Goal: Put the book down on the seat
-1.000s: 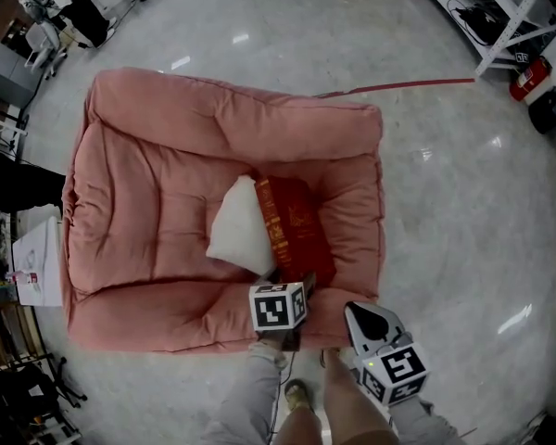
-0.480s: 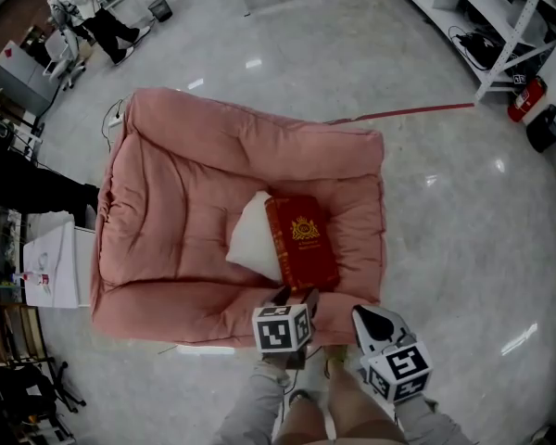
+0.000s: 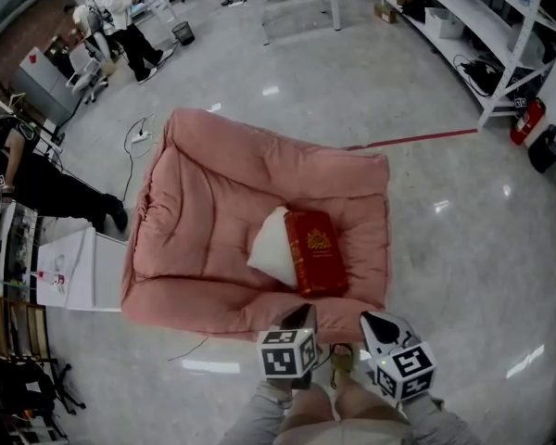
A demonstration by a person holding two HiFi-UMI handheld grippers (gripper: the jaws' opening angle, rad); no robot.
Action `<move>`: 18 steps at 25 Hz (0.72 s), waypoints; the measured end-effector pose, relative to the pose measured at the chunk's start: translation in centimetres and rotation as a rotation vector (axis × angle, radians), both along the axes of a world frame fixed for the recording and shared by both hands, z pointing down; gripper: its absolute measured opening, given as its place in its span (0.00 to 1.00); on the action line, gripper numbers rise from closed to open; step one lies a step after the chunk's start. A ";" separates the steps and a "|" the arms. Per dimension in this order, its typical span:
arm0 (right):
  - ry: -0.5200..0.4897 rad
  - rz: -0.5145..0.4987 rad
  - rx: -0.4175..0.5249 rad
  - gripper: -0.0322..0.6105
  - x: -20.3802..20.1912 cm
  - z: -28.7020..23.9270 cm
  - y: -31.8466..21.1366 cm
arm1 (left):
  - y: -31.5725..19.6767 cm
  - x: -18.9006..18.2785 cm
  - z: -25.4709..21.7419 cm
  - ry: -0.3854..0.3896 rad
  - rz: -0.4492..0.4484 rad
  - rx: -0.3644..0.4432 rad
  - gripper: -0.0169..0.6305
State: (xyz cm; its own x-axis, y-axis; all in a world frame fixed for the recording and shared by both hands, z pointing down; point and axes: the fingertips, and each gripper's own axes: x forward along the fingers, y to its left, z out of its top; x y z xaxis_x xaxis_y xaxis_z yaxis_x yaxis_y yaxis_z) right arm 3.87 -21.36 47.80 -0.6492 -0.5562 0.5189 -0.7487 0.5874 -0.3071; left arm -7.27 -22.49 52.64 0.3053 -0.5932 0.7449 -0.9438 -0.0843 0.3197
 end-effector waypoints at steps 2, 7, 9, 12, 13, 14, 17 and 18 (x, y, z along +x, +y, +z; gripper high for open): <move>-0.003 -0.007 0.011 0.06 0.0 -0.6 0.3 | 0.7 0.1 -1.3 0.000 0.005 0.022 0.04; -0.020 -0.014 0.032 0.06 -0.2 -2.2 1.0 | 2.1 0.2 -3.6 0.012 0.010 0.051 0.04; -0.026 -0.024 0.040 0.06 -0.5 -2.7 1.3 | 2.6 0.3 -4.3 0.019 0.016 0.061 0.04; -0.023 -0.058 0.059 0.06 -1.3 -3.4 2.0 | 3.5 0.3 -5.5 -0.014 0.043 0.089 0.04; -0.016 -0.072 0.072 0.06 -1.6 -3.8 2.2 | 3.8 0.3 -5.9 -0.023 0.051 0.102 0.04; -0.008 -0.084 0.089 0.06 -1.9 -4.1 2.3 | 4.0 0.3 -6.3 -0.025 0.056 0.115 0.04; -0.003 -0.108 0.126 0.06 -2.3 -5.2 2.6 | 4.7 0.4 -7.2 -0.011 0.061 0.141 0.04; -0.004 -0.115 0.135 0.06 -2.4 -5.5 2.7 | 5.0 0.4 -7.5 -0.008 0.062 0.148 0.04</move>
